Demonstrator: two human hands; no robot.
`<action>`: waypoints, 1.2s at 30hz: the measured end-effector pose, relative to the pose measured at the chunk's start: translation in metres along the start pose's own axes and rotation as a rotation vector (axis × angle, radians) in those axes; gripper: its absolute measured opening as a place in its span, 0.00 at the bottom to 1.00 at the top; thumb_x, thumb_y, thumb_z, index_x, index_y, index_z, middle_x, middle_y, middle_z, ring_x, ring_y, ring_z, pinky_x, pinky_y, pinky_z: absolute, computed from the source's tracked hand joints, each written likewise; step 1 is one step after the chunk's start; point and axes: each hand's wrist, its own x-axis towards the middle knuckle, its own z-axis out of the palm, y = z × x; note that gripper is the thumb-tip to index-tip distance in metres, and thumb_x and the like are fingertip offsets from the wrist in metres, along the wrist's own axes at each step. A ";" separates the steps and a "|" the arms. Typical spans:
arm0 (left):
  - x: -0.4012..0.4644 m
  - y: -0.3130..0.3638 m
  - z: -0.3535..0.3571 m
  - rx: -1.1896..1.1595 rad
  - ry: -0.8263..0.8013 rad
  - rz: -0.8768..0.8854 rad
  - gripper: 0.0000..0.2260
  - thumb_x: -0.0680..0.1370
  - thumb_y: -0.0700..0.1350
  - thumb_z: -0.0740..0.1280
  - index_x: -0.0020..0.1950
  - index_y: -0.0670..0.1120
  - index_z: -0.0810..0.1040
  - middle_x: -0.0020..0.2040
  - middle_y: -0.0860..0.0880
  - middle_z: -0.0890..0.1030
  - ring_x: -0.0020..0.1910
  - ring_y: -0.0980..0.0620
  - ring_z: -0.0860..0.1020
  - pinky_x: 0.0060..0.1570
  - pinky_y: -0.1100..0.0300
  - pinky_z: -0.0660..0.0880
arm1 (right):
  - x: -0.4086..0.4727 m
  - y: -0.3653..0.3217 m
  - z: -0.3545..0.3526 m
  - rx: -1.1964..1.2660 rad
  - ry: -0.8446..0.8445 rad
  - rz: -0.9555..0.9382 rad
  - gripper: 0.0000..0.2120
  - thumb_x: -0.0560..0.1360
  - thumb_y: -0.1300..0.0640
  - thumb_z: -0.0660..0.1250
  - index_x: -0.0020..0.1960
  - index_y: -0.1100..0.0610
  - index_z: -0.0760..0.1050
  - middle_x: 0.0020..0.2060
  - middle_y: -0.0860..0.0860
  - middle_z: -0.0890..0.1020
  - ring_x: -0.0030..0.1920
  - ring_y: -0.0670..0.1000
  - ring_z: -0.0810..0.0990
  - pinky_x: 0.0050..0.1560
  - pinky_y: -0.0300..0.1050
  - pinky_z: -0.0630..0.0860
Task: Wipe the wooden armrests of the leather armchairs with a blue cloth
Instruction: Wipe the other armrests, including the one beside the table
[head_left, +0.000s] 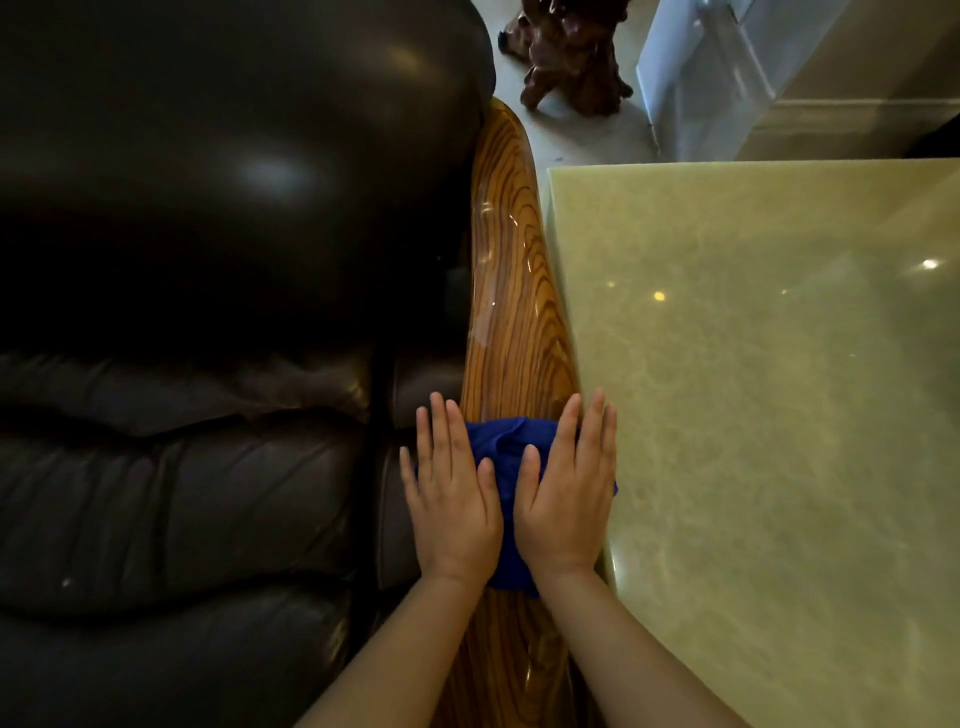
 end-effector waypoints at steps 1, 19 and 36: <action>0.008 0.003 -0.002 -0.001 -0.009 0.001 0.25 0.79 0.52 0.44 0.73 0.49 0.40 0.75 0.51 0.43 0.75 0.53 0.43 0.72 0.49 0.46 | 0.008 -0.002 -0.001 0.003 -0.005 0.000 0.27 0.79 0.49 0.48 0.74 0.62 0.52 0.75 0.58 0.53 0.75 0.55 0.48 0.72 0.54 0.56; 0.102 0.031 -0.011 -0.376 0.067 0.091 0.26 0.78 0.54 0.47 0.72 0.60 0.37 0.74 0.62 0.37 0.74 0.61 0.42 0.70 0.69 0.42 | 0.114 -0.021 -0.003 0.072 -0.059 -0.069 0.27 0.78 0.43 0.44 0.74 0.45 0.41 0.75 0.53 0.44 0.75 0.53 0.44 0.71 0.58 0.53; 0.209 0.027 0.002 -0.431 -0.157 0.214 0.29 0.80 0.45 0.54 0.69 0.57 0.34 0.71 0.59 0.34 0.71 0.64 0.35 0.62 0.79 0.35 | 0.200 -0.042 0.019 0.193 -0.156 -0.071 0.27 0.79 0.48 0.46 0.75 0.55 0.42 0.76 0.57 0.43 0.75 0.54 0.45 0.73 0.52 0.57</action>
